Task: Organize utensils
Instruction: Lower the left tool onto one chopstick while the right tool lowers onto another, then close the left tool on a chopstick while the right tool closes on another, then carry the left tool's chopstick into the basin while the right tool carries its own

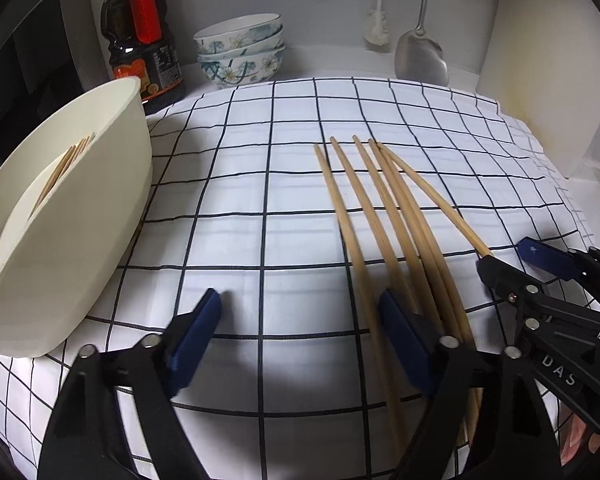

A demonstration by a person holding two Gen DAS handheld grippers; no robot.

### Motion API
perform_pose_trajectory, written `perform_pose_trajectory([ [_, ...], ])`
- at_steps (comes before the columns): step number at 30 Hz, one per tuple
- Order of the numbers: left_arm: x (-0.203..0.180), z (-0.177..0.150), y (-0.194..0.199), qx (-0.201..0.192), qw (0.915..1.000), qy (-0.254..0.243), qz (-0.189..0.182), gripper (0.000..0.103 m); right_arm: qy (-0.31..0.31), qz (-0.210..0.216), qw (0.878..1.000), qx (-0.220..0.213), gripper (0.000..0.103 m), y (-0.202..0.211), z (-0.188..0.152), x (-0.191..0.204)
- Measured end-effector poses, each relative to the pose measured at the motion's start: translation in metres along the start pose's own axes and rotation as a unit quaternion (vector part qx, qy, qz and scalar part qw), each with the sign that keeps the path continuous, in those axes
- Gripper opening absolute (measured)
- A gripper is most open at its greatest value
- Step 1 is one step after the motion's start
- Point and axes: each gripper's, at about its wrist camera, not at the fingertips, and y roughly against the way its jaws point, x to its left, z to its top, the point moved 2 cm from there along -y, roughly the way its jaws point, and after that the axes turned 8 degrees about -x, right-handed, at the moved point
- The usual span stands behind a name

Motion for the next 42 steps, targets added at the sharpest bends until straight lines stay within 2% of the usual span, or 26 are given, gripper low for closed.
perform_pose_trajectory([
  [1, -0.001, 0.000, 0.001, -0.002, 1.0000, -0.001, -0.003, 0.067, 0.003, 0.002, 1.000, -0.001, 0.035, 0.001, 0.000, 0.001],
  [3, -0.004, 0.000, 0.003, -0.006, 0.9999, -0.005, -0.008, 0.050, 0.012, 0.006, 1.000, -0.003, 0.025, 0.001, 0.000, 0.006],
  [4, -0.006, 0.000, 0.004, -0.008, 0.9999, -0.006, -0.010, 0.045, 0.016, 0.007, 1.000, -0.004, 0.019, 0.001, 0.000, 0.008],
  [6, -0.008, -0.001, 0.006, -0.010, 0.9998, -0.008, -0.014, 0.025, 0.022, 0.007, 1.000, -0.005, 0.009, 0.001, 0.000, 0.010],
  [9, -0.008, -0.001, 0.006, -0.011, 0.9997, -0.007, -0.019, 0.007, 0.020, 0.002, 1.000, -0.006, 0.006, 0.001, 0.000, 0.010],
  [20, -0.004, -0.002, 0.012, -0.004, 0.9993, -0.002, -0.038, 0.007, -0.015, 0.012, 1.000, -0.011, 0.006, 0.007, 0.004, 0.001],
  [30, 0.006, 0.010, 0.044, -0.029, 0.9980, -0.011, -0.054, 0.007, -0.052, 0.025, 0.998, -0.038, 0.006, 0.029, 0.014, -0.002],
  [42, 0.068, 0.028, 0.093, -0.076, 0.9955, 0.017, -0.053, 0.007, -0.071, 0.039, 0.994, -0.075, 0.006, 0.057, 0.034, 0.027],
])
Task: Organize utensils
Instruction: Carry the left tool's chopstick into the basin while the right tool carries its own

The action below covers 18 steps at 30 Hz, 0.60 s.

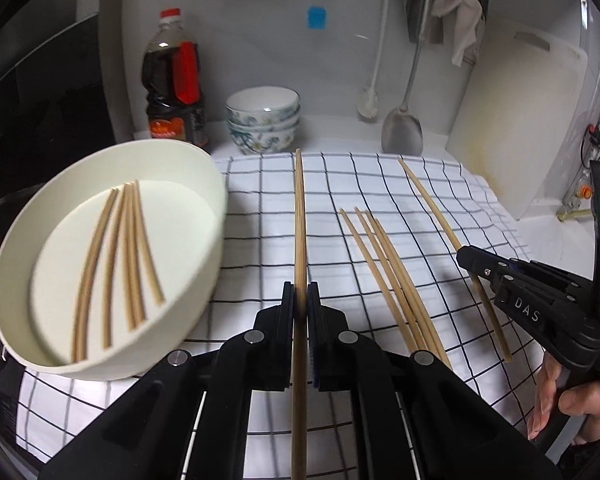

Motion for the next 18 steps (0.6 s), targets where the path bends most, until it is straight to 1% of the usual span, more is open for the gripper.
perform_pose_trajectory([
  [3, 0.021, 0.004, 0.013, -0.011, 0.9999, 0.007, 0.009, 0.007, 0.001, 0.015, 1.000, -0.009, 0.006, 0.002, 0.009, 0.019],
  [7, 0.056, 0.008, 0.026, -0.023, 0.9990, 0.019, 0.032, 0.007, 0.016, 0.033, 0.999, -0.016, 0.006, -0.002, 0.020, 0.053],
  [12, 0.100, 0.012, 0.030, -0.027, 0.9975, 0.033, 0.057, 0.007, 0.034, 0.061, 0.997, -0.014, 0.006, -0.014, 0.031, 0.100],
  [18, 0.143, 0.016, 0.029, -0.034, 0.9953, 0.056, 0.071, 0.007, 0.050, 0.094, 0.994, -0.007, 0.006, -0.034, 0.043, 0.155],
])
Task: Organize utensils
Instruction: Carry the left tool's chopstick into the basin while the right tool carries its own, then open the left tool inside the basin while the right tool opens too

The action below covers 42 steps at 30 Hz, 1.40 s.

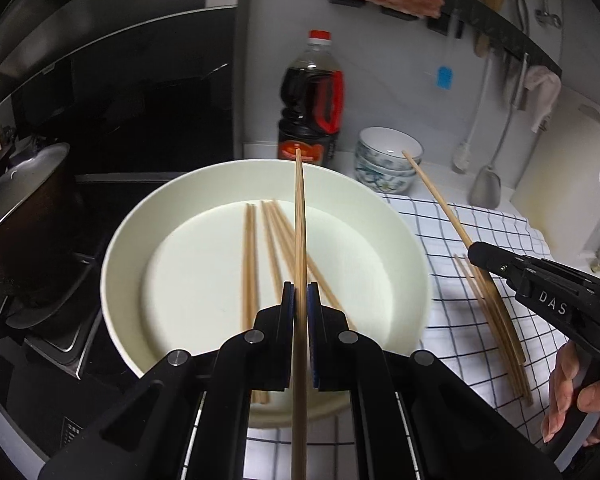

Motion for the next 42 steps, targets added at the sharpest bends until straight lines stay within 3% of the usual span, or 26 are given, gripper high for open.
perform_pose_trajectory([
  [6, 0.029, 0.006, -0.010, -0.003, 0.9999, 0.010, 0.008, 0.007, 0.006, 0.034, 0.999, 0.006, 0.006, -0.026, 0.016, 0.042],
  [12, 0.050, 0.004, -0.029, 0.011, 0.9996, 0.021, 0.016, 0.007, 0.005, 0.050, 0.998, 0.041, 0.006, -0.061, 0.014, 0.067],
  [23, 0.065, -0.005, -0.051, 0.036, 0.9988, 0.028, 0.019, 0.007, 0.007, 0.035, 0.996, 0.082, 0.006, -0.095, 0.005, 0.076],
  [37, 0.067, -0.004, -0.048, 0.029, 0.9983, 0.034, 0.038, 0.008, 0.011, 0.018, 0.997, 0.074, 0.009, -0.090, 0.008, 0.068],
  [38, 0.068, -0.004, -0.045, 0.024, 0.9982, 0.035, 0.043, 0.010, 0.012, 0.015, 0.997, 0.070, 0.009, -0.087, 0.008, 0.067],
  [40, 0.071, -0.002, -0.040, 0.018, 0.9979, 0.040, 0.047, 0.031, 0.009, 0.015, 0.998, 0.067, 0.014, -0.085, 0.010, 0.065],
  [41, 0.072, -0.001, -0.037, 0.014, 0.9978, 0.042, 0.049, 0.052, 0.006, 0.014, 0.998, 0.066, 0.016, -0.083, 0.010, 0.062],
  [42, 0.073, 0.000, -0.032, 0.004, 0.9977, 0.043, 0.052, 0.063, 0.004, 0.013, 0.998, 0.064, 0.021, -0.081, 0.010, 0.061],
])
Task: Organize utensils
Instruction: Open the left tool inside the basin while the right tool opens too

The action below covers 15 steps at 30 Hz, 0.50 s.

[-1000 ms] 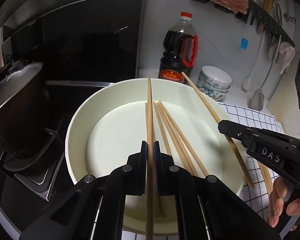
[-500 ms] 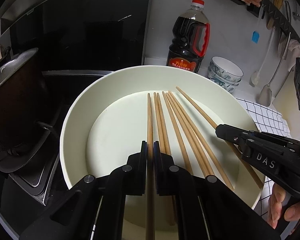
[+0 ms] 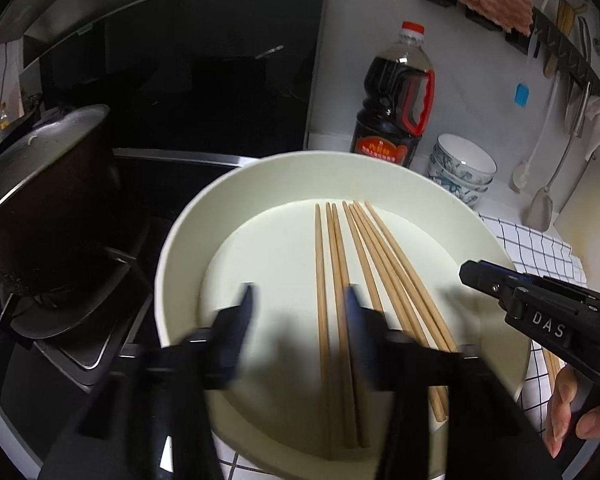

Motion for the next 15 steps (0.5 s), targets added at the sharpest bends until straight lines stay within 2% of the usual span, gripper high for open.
perform_pose_trajectory([
  [2, 0.000, 0.001, 0.007, -0.011, 0.9999, -0.005, 0.009, 0.064, 0.001, -0.002, 1.000, -0.002, 0.021, 0.003, -0.001, -0.002],
  [5, 0.001, 0.001, 0.012, -0.013, 0.9999, 0.000, 0.008, 0.071, 0.000, -0.002, 1.000, -0.004, 0.022, 0.006, -0.003, -0.005],
  [7, 0.001, 0.000, 0.014, -0.014, 0.9999, 0.003, 0.008, 0.073, -0.002, -0.001, 1.000, -0.009, 0.029, 0.010, -0.004, -0.006],
  [11, 0.002, -0.003, 0.019, -0.013, 0.9998, 0.006, 0.010, 0.082, -0.002, -0.001, 1.000, -0.014, 0.031, 0.017, -0.006, -0.008],
  [15, 0.001, -0.004, 0.024, -0.016, 0.9997, 0.008, 0.014, 0.084, -0.006, -0.003, 1.000, -0.022, 0.034, 0.026, -0.009, -0.012],
])
